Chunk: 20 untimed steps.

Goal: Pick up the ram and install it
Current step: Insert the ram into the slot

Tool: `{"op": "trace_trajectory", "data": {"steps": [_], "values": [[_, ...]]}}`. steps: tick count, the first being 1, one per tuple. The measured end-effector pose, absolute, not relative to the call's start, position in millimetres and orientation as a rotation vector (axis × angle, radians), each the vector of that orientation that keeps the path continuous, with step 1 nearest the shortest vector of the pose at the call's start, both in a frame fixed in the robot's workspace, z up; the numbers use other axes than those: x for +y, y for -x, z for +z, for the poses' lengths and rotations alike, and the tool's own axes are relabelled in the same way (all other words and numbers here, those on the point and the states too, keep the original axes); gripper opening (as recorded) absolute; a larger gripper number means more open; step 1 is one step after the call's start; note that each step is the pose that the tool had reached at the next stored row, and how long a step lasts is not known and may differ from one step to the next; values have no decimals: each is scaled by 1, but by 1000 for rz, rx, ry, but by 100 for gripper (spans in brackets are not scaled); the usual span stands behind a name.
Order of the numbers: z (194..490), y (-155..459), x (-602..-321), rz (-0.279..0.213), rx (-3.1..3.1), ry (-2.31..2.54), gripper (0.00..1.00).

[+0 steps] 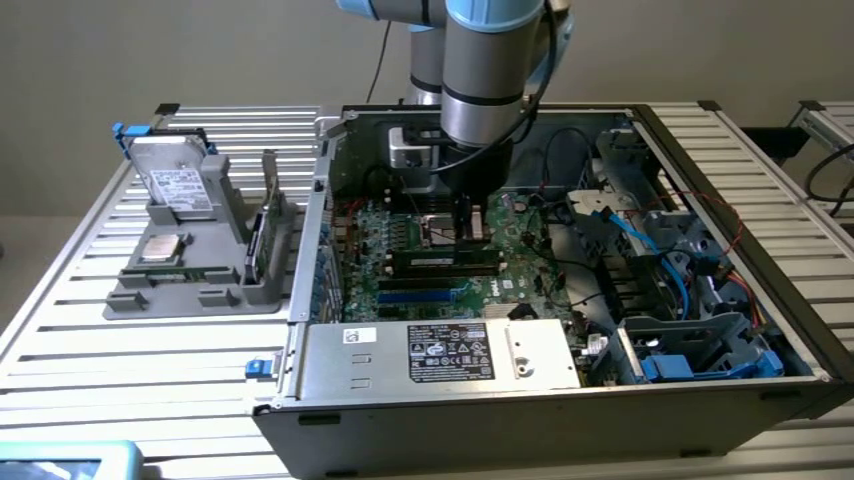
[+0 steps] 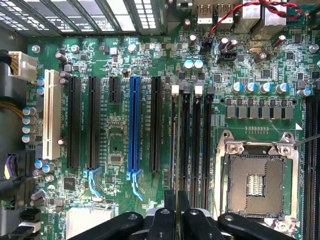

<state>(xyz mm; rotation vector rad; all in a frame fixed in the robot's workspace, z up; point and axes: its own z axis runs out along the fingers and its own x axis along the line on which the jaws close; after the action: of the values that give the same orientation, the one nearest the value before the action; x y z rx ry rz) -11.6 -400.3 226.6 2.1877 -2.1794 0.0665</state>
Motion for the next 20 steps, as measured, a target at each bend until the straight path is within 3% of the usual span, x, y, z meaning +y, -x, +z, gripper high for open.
{"op": "trace_trajectory", "data": {"steps": [20], "values": [[223,12,-400,68,-2180,-2188,15]]}}
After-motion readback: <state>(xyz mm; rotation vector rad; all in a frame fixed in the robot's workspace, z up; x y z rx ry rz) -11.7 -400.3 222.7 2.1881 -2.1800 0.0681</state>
